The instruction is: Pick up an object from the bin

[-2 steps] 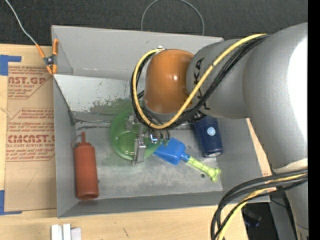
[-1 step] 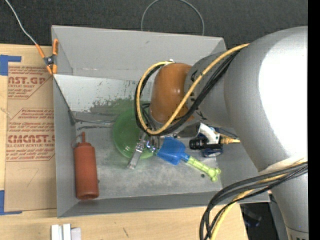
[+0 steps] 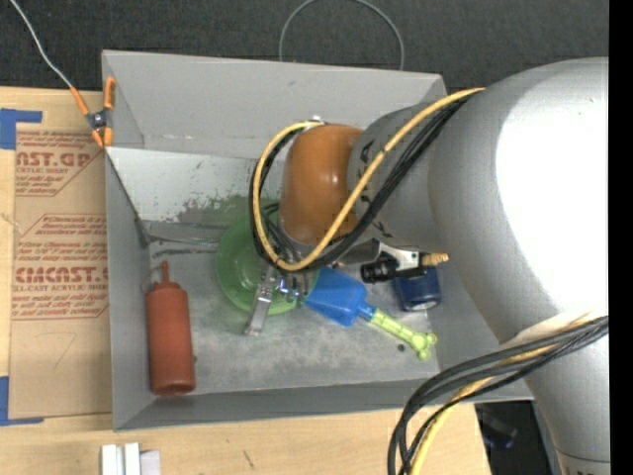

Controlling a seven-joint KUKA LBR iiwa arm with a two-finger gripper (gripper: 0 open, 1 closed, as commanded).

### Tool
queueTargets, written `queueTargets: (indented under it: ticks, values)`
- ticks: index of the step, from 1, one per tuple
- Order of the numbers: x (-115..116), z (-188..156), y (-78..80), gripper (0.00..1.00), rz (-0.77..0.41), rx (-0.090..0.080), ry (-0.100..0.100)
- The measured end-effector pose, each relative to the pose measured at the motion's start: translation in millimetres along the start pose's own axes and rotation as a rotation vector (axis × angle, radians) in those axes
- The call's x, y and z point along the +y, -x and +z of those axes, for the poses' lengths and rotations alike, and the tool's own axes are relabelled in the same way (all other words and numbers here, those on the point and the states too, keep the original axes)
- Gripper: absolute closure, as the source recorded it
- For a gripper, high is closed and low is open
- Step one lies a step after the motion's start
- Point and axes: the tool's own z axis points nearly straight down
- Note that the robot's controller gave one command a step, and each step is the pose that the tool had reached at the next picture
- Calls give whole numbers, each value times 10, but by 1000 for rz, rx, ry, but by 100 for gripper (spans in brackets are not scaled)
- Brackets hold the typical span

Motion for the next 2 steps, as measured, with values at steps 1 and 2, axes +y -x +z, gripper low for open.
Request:
queueTargets:
  ticks: [1, 2]
  values:
    - [-189, -792, 112, 0, -63, 8, -1]
    - [-386, -1303, 197, 0, -168, 0, 0]
